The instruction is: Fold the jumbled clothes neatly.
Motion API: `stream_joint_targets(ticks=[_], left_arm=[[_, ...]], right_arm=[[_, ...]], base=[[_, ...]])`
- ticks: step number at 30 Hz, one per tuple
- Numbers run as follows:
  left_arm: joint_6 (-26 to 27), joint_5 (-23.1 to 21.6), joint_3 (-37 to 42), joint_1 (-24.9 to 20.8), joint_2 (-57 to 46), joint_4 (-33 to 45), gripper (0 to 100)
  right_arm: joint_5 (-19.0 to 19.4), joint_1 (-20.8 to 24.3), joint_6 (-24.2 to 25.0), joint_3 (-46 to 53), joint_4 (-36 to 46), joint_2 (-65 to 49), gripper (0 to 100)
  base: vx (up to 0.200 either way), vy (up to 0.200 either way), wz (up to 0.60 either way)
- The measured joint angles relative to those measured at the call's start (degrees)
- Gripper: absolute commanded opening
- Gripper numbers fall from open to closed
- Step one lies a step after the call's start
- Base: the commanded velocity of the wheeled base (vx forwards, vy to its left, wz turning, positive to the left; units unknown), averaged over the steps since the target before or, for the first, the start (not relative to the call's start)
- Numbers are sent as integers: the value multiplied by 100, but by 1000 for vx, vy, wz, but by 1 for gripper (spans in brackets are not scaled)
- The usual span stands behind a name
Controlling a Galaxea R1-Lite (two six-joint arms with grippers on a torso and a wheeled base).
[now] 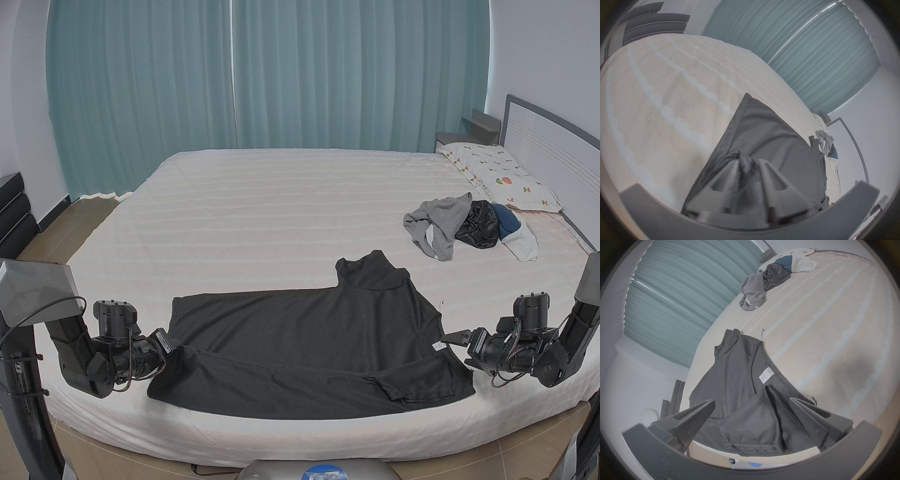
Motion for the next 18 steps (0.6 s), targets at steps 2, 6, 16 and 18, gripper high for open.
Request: stream_joint_targets(ticks=[2, 6, 16, 18], left_arm=[[6, 12, 59, 4, -38, 2, 0], [11, 20, 165, 45, -122, 0, 0], [5, 17, 435, 261, -472, -4, 0], [2, 15, 468, 261, -499, -4, 0]], right_arm=[[-16, 0, 0, 0, -11, 22, 100], [-17, 0, 2, -6, -11, 52, 100], [5, 5, -129, -138, -156, 190, 100], [24, 5, -261, -162, -290, 268, 100]], base=[[0, 0, 0], [0, 0, 0], [0, 0, 0], [0, 0, 0]])
